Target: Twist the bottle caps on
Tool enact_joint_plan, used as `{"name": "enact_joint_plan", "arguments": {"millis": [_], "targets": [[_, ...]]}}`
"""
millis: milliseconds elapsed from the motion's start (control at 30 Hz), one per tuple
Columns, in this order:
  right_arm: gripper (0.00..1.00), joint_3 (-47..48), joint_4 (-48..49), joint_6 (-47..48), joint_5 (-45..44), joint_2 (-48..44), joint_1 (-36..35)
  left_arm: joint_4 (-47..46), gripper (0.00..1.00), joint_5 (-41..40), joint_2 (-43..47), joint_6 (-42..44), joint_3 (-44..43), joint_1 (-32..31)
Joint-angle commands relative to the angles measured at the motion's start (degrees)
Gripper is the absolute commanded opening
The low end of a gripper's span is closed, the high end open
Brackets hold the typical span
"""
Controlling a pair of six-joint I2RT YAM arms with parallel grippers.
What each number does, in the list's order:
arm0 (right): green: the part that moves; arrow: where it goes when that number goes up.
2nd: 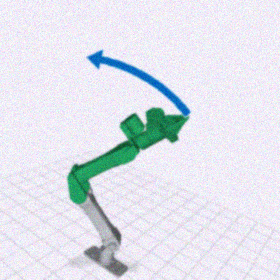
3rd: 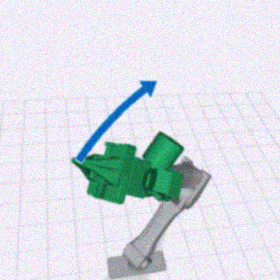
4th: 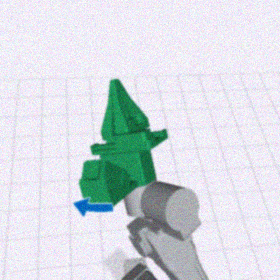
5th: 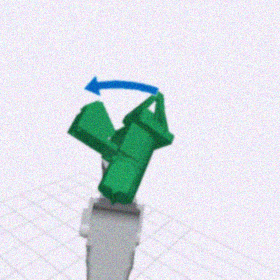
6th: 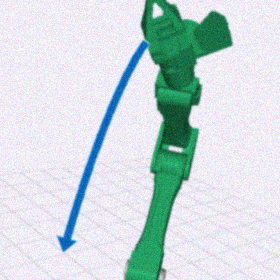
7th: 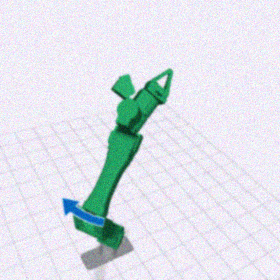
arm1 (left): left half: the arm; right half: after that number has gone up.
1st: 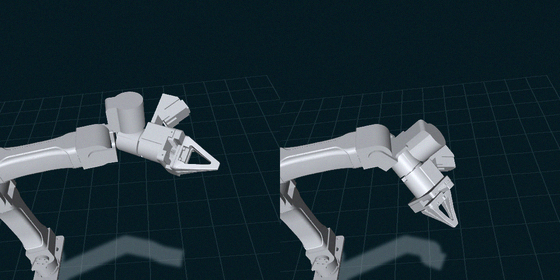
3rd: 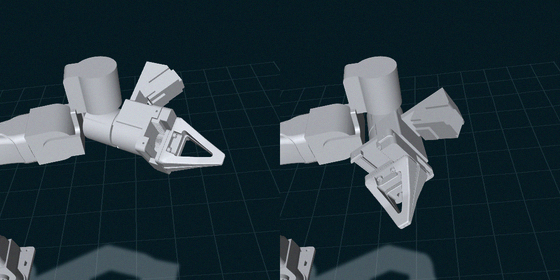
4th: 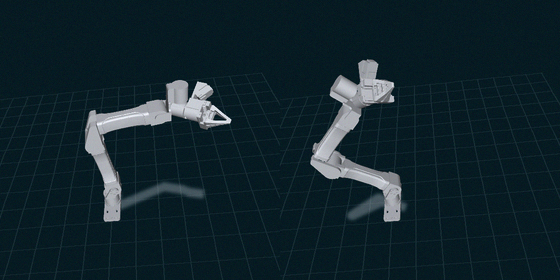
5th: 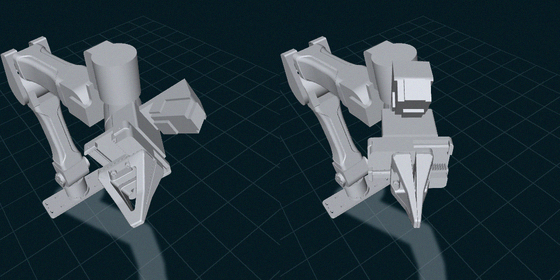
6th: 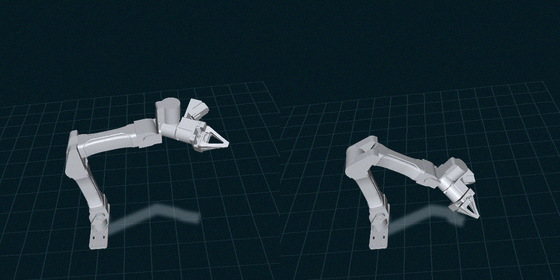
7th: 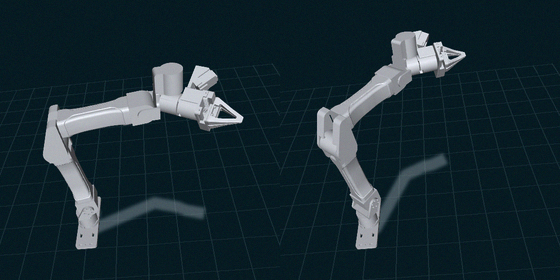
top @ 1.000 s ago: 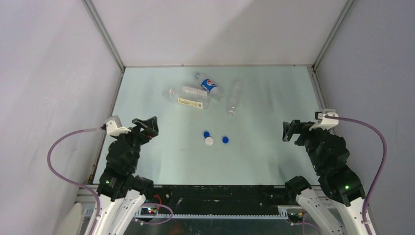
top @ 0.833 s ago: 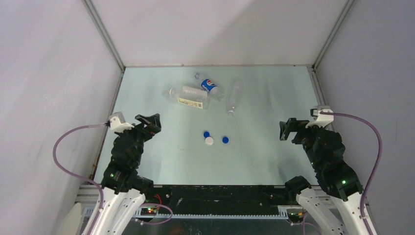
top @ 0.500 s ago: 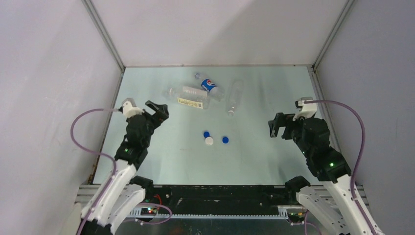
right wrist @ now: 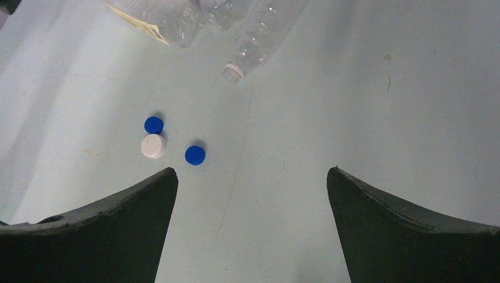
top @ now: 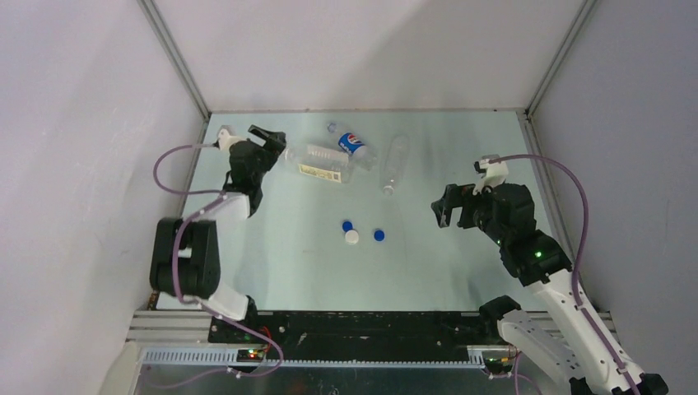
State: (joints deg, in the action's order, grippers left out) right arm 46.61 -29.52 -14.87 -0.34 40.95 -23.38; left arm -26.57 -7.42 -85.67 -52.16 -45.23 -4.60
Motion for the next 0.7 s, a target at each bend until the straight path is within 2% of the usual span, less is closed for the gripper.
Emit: {"name": "enact_joint_plan", "arguments": {"millis": [0,133,333,667], "targets": [[0.99,-0.02,4.51,0.04,1.25,0.75,0.17,-8.9,0.93,4.08,-9.39,-5.89,-5.75,1.2],[0.99,-0.05,4.72,0.32,0.92,1.07,0.37,-9.5,0.93,3.78,-17.3,-9.11,-8.98,1.6],[0.99,-0.03,4.37,0.54,-1.76,1.05,0.91,-8.87,0.94,3.19,-23.12,-12.97,-10.16,2.64],[0.99,-0.16,5.34,0.81,-1.39,3.16,2.51,-14.67,0.92,8.8,-32.91,-18.24,-13.51,2.67]]}}
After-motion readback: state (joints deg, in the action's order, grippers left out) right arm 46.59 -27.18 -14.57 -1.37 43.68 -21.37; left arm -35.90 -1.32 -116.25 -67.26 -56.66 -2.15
